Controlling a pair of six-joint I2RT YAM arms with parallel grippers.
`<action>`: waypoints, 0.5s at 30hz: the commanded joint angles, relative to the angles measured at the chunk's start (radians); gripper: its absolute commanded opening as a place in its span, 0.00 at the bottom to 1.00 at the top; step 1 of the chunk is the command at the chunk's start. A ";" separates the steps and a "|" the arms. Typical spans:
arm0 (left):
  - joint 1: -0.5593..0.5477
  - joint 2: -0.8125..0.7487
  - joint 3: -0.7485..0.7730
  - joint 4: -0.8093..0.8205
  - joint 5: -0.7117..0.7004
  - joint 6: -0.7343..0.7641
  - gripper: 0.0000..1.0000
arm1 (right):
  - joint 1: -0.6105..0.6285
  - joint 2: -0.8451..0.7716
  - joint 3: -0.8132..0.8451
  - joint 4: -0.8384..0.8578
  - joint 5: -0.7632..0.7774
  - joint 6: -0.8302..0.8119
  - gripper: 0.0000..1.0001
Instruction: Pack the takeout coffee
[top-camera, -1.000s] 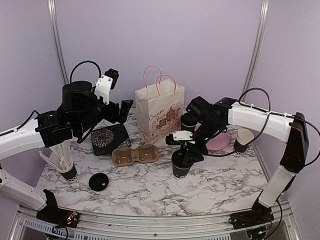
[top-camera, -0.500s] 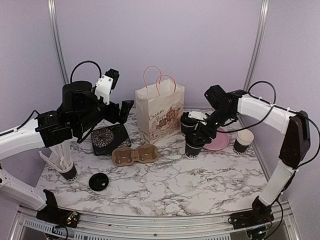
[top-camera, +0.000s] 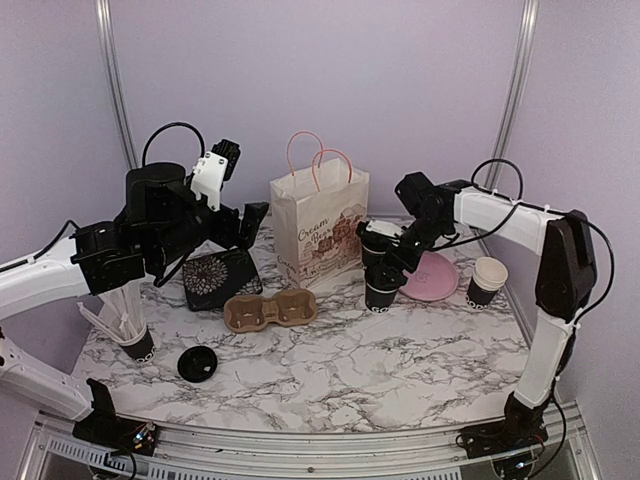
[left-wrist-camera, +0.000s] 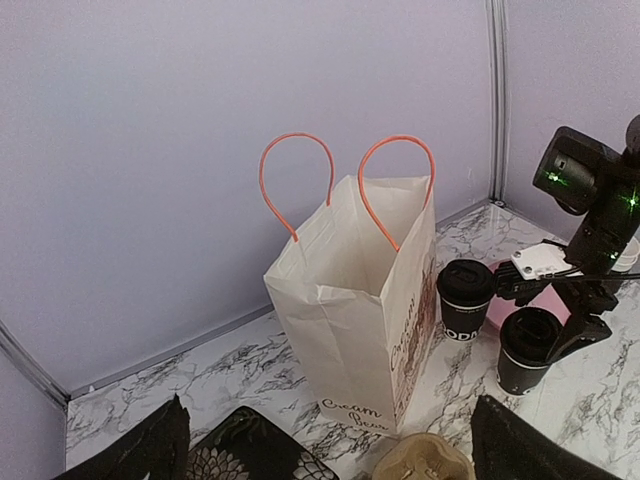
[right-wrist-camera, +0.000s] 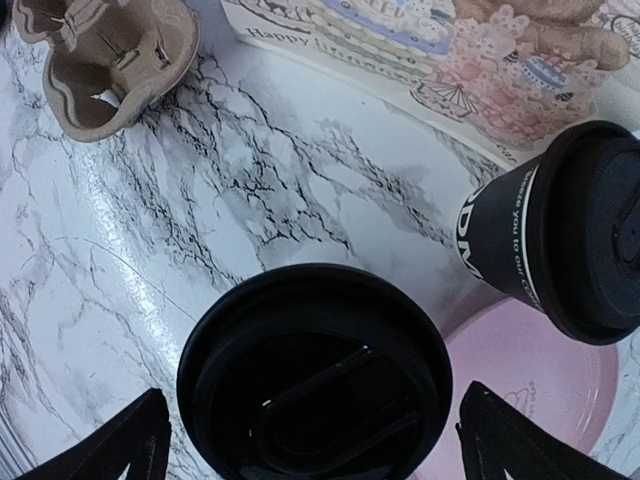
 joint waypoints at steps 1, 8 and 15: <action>0.007 0.019 0.029 -0.036 0.023 -0.003 0.99 | -0.007 -0.011 0.066 0.005 -0.019 0.042 0.99; 0.085 0.102 0.185 -0.145 0.148 -0.110 0.94 | -0.014 -0.123 0.078 -0.020 -0.048 0.039 0.99; 0.164 0.274 0.457 -0.314 0.283 -0.153 0.83 | -0.037 -0.334 -0.183 0.106 -0.209 -0.032 0.99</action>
